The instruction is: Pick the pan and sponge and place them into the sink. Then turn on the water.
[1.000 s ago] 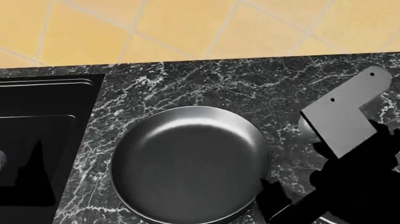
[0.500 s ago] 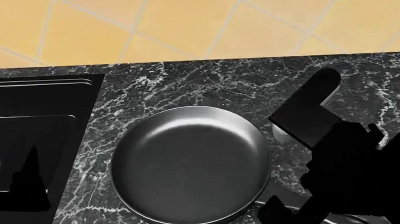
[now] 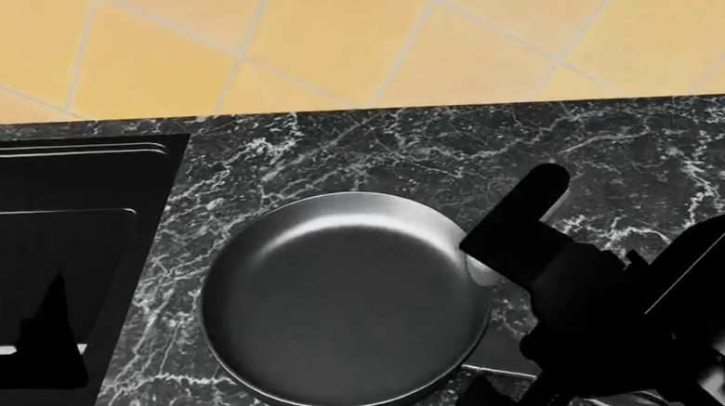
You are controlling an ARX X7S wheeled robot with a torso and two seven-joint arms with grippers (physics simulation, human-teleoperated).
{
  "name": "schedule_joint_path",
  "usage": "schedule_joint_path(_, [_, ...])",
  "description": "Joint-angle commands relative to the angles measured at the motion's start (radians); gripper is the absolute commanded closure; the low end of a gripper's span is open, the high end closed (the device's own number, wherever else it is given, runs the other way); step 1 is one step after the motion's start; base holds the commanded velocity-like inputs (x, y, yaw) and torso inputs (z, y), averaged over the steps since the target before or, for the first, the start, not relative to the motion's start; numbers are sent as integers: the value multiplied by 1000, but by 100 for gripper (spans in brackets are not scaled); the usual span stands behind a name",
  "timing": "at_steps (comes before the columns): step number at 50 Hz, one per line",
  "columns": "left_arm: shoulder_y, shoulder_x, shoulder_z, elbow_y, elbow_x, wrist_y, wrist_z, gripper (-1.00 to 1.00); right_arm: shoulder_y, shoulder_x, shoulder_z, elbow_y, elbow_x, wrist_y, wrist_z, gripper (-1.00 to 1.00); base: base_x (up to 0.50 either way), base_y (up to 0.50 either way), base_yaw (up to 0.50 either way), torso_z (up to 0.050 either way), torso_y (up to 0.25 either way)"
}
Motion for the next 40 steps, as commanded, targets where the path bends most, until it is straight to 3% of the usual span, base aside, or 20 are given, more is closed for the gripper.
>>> schedule_joint_path(1, [10,-10,-13,-2,-9,6,6,-100,-16,-18,-66,47,-47,-66,-50,-100,0,0,0,0,0])
schedule_joint_path(13, [14,2,4,-7,-2,13,-3,-100,-40,-20,-43,71,-43,-86,-19,-100,0,0,0,0,0])
schedule_joint_path(14, [13,4,8,-6,1,12,-7,-100,-43,-18,-33,66,-36,-88,-14,100,0,0,0,0,0])
schedule_joint_path(26, [12,6,19,-14,8,18,-11,-100,-77,26,84,8,44,-113,60,100,0,0,0,0,0])
schedule_joint_path(40, [5,-14,4,-11,-11,8,0,-100,-217,107,293,-117,175,-223,266,100,0,0,0,0,1])
